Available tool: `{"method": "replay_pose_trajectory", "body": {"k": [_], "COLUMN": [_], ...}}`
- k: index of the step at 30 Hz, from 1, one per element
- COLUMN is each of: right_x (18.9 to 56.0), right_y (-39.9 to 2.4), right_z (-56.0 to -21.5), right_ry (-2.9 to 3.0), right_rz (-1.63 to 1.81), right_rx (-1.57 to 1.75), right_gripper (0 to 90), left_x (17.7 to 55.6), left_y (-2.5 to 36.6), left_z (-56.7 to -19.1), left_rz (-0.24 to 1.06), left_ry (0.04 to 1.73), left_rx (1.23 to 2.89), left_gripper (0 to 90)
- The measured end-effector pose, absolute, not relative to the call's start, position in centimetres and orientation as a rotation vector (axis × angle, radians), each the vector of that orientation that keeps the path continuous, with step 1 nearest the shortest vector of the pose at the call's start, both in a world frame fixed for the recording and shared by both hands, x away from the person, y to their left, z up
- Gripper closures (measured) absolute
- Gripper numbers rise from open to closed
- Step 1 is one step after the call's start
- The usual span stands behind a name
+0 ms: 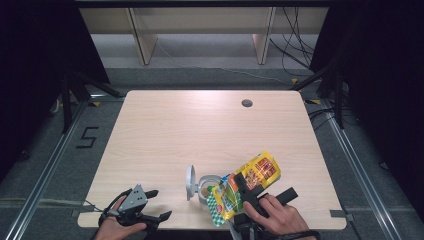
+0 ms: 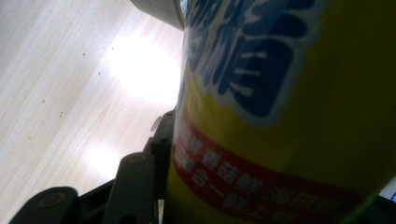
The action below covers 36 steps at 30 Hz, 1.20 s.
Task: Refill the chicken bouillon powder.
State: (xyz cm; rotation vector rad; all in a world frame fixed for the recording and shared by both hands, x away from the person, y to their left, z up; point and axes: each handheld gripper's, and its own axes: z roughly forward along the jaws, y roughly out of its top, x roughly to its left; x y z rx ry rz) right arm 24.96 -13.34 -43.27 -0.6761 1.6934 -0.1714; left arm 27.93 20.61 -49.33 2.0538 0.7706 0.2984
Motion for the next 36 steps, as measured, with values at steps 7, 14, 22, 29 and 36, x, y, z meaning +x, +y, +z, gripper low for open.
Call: {"method": "replay_pose_trajectory", "body": {"k": [7, 14, 22, 29, 36], "right_x": [24.95, 24.82, 24.76, 24.74, 24.79], "right_y": [-13.33, -13.07, -13.16, -13.48, -13.53], "right_z": [-43.49, -43.43, -43.30, -42.93, -43.08], "right_ry": [1.692, 1.685, 1.677, 1.667, 1.676], "right_rz": [-0.174, -0.164, -0.168, -0.179, -0.175], "right_rx": [-0.671, -0.684, -0.688, -0.686, -0.693], "right_gripper": [57.0, 57.0, 57.0, 57.0, 57.0], "left_x": [27.91, 27.96, 27.94, 27.95, 27.84], "left_y": [20.57, 20.50, 20.58, 20.54, 20.45], "left_z": [-49.35, -49.47, -49.37, -49.45, -49.38], "left_rz": [0.295, 0.292, 0.298, 0.300, 0.300], "left_ry": [0.759, 0.756, 0.758, 0.758, 0.768], "left_rx": [2.051, 2.047, 2.056, 2.048, 2.028], "left_gripper": [17.0, 17.0, 17.0, 17.0, 17.0]}}
